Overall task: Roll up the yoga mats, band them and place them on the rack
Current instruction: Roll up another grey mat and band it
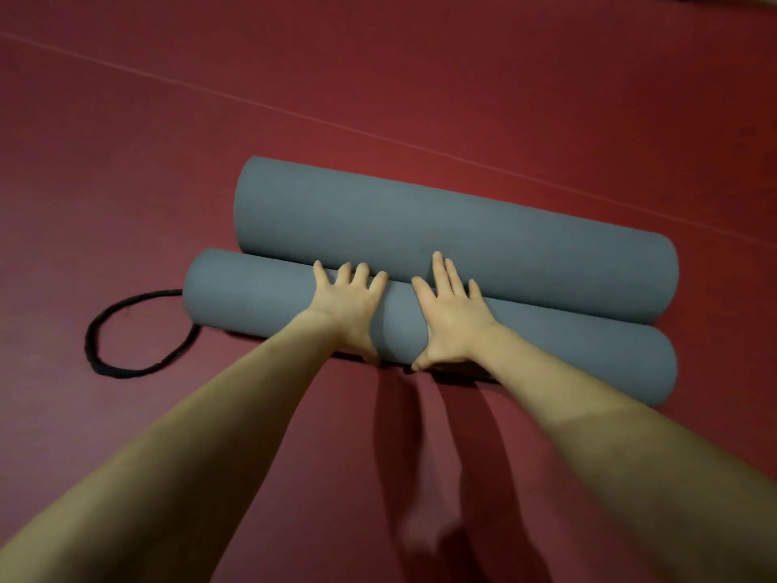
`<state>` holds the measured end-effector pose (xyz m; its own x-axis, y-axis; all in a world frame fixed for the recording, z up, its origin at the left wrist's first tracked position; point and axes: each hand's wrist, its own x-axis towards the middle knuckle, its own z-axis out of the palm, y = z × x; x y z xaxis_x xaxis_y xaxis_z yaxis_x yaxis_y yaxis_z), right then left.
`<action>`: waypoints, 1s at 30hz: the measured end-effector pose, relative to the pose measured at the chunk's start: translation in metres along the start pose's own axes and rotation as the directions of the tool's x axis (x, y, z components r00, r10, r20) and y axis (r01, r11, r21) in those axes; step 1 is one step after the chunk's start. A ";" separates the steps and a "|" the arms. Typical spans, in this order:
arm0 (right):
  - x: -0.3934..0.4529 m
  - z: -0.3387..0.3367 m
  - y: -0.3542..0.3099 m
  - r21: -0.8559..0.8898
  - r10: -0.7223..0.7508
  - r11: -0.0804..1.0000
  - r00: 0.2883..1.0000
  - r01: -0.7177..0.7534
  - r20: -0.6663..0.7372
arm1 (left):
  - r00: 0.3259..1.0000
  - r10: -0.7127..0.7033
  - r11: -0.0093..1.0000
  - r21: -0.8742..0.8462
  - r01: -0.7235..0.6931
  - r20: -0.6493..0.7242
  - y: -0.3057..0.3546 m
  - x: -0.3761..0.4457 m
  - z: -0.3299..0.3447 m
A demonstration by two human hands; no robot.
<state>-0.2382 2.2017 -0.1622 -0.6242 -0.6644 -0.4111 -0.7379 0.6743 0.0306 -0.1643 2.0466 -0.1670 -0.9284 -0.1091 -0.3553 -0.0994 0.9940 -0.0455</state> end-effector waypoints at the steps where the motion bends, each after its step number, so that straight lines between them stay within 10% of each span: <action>1: 0.005 -0.003 0.005 0.008 -0.013 1.000 1.000 0.013 0.008 | 1.000 -0.008 1.000 0.020 0.009 -0.013 0.003 0.005 -0.001; 8: 0.022 -0.008 0.033 0.019 -0.141 0.990 0.988 0.142 -0.066 | 0.976 0.084 0.996 0.054 -0.074 -0.203 -0.002 0.024 -0.007; 13: 0.029 -0.013 0.056 -0.011 -0.161 0.987 0.970 0.162 -0.180 | 0.994 -0.058 0.959 -0.282 0.028 -0.098 -0.004 0.047 -0.023; 30: 0.028 -0.008 0.046 -0.037 -0.118 0.993 0.958 0.112 -0.260 | 0.991 -0.101 0.952 -0.299 0.072 -0.083 0.002 0.027 -0.020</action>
<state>-0.2919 2.2117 -0.1650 -0.5780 -0.8001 -0.1607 -0.8121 0.5832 0.0177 -0.1965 2.0456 -0.1583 -0.9401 -0.2079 -0.2703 -0.2684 0.9401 0.2102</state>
